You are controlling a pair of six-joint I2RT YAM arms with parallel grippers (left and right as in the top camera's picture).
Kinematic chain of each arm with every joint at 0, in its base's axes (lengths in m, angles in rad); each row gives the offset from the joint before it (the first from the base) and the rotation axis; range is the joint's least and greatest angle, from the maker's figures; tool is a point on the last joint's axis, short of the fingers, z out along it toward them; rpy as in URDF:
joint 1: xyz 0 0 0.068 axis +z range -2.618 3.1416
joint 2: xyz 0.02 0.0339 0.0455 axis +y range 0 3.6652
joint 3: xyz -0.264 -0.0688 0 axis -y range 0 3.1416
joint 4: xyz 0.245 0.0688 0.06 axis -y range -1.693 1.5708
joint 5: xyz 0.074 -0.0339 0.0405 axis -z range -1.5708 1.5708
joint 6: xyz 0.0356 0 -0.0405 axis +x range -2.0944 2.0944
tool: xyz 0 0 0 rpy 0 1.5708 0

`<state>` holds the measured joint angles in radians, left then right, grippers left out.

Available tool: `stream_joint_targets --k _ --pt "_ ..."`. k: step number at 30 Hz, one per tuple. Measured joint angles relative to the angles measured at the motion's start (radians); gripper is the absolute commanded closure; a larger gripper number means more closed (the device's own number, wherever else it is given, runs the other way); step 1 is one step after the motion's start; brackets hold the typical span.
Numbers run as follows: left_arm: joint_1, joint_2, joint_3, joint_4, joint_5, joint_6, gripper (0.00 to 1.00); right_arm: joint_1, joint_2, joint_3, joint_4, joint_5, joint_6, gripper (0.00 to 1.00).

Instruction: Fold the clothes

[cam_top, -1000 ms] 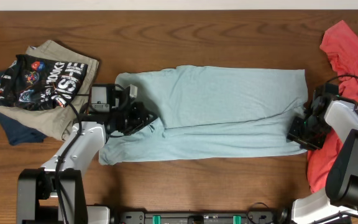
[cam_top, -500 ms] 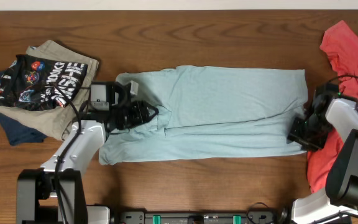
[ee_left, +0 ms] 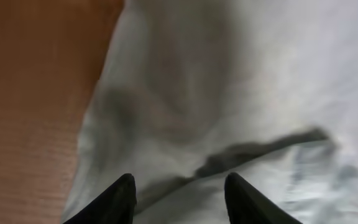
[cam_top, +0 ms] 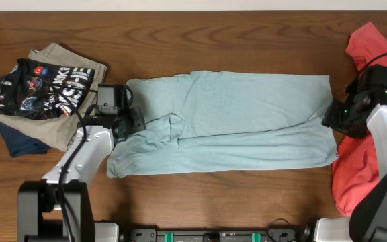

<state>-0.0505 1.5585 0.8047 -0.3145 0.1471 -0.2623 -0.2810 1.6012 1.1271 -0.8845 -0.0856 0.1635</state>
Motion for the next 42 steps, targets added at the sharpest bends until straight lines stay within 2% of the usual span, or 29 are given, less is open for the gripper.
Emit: stream_joint_targets --k 9,11,16,20,23,31,36,39,42 --pt "0.0 0.11 0.029 -0.082 0.0 -0.018 0.55 0.069 0.104 -0.121 0.146 -0.039 -0.027 0.52" --pt "0.0 0.116 0.042 -0.118 0.0 -0.029 0.58 0.071 0.125 -0.15 0.162 -0.037 -0.031 0.52" --pt "0.0 0.116 0.054 -0.25 0.001 -0.079 0.58 0.071 0.132 -0.193 0.18 0.023 -0.004 0.53" --pt "0.0 0.115 0.049 -0.351 0.003 -0.138 0.58 0.072 0.114 -0.221 0.159 0.074 0.023 0.53" --pt "0.0 0.112 0.04 -0.407 0.003 -0.17 0.58 0.071 0.105 -0.235 0.109 0.094 0.039 0.58" --pt "0.0 0.1 0.039 -0.445 0.006 -0.186 0.57 0.07 0.091 -0.24 0.045 0.092 0.056 0.53" --pt "0.0 0.027 0.104 -0.445 0.004 -0.165 0.38 0.07 0.035 -0.201 0.018 0.077 0.029 0.44" --pt "0.0 -0.031 0.23 -0.391 0.003 -0.138 0.34 0.07 -0.031 -0.137 0.024 0.045 -0.005 0.38" --pt "0.0 -0.039 0.343 -0.321 0.003 -0.102 0.33 0.07 -0.086 -0.099 0.037 0.007 -0.029 0.37"
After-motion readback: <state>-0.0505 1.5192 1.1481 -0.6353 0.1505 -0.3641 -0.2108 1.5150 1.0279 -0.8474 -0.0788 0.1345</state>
